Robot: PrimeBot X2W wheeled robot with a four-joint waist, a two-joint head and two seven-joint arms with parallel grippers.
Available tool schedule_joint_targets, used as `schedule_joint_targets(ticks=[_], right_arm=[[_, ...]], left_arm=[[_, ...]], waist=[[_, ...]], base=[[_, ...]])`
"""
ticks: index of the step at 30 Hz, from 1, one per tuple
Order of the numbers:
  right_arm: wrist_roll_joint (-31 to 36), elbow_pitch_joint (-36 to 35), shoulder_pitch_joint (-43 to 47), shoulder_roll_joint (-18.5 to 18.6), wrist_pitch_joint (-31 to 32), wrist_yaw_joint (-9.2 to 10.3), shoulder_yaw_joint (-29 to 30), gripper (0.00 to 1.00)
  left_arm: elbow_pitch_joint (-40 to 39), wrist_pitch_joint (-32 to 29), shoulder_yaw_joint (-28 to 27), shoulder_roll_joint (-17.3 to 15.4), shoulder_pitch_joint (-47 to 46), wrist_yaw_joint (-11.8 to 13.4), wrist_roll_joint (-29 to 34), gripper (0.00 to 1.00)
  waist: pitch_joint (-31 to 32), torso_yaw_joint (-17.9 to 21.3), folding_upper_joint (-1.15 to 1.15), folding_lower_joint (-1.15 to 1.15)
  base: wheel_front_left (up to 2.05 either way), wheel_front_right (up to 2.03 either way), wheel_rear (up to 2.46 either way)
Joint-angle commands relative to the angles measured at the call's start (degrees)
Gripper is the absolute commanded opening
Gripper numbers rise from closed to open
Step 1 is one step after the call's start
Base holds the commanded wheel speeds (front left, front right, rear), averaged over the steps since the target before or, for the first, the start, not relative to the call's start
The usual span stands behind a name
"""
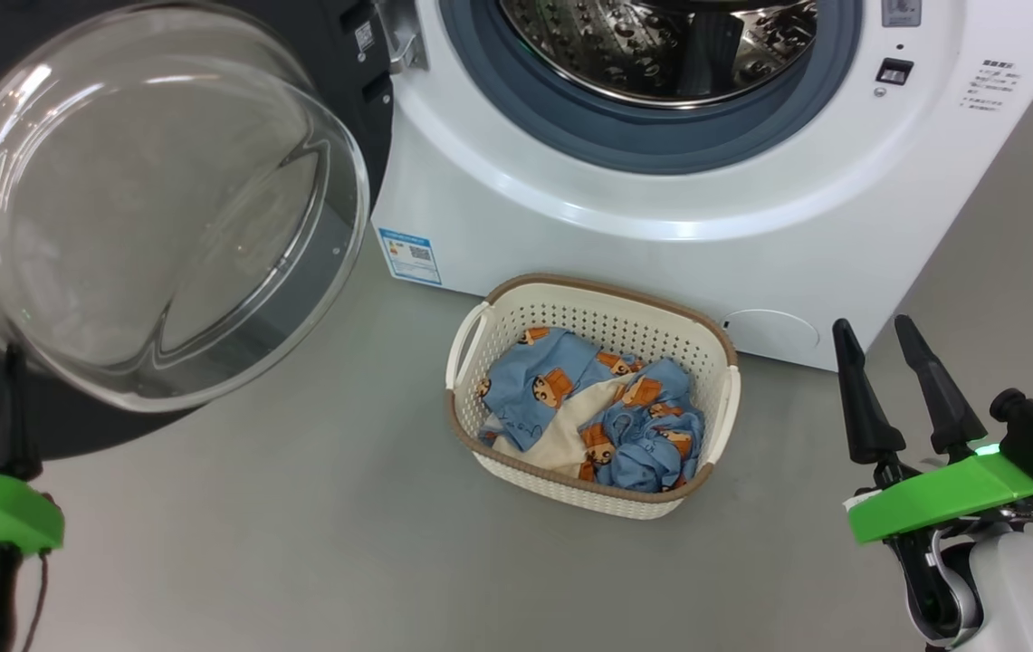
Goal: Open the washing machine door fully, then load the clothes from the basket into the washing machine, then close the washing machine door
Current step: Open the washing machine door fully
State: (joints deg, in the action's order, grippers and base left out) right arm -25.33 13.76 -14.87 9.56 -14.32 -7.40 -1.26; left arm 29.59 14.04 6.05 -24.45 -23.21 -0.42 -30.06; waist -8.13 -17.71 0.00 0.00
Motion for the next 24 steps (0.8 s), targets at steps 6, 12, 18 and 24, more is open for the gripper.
schedule_joint_targets(ticks=[6,12,18,24], right_arm=[[0.2,-1.6,1.3,0.8,-0.7,-0.09,-2.2,1.00],[0.4,-1.8,1.5,1.3,-0.7,-0.09,-2.8,1.00],[0.3,-1.6,1.6,1.4,-0.7,-0.09,-3.3,1.00],[0.4,-1.6,1.9,1.6,-0.7,-0.09,-3.8,1.00]], left_arm=[[-13.9,-0.9,-2.2,-1.3,6.4,3.8,-0.5,1.00],[-21.0,-1.6,-1.0,0.4,10.2,5.9,-0.2,1.00],[-24.2,-1.9,0.0,1.4,12.3,6.8,-0.1,1.00],[-26.3,-1.5,1.3,2.8,14.3,7.8,0.5,1.00]], waist=[[1.6,2.7,0.00,0.00],[2.4,5.5,0.00,0.00],[3.2,8.5,0.00,0.00],[4.2,12.0,0.00,0.00]], base=[[0.00,0.00,0.00],[0.00,0.00,0.00],[0.00,0.00,0.00],[0.00,0.00,0.00]])
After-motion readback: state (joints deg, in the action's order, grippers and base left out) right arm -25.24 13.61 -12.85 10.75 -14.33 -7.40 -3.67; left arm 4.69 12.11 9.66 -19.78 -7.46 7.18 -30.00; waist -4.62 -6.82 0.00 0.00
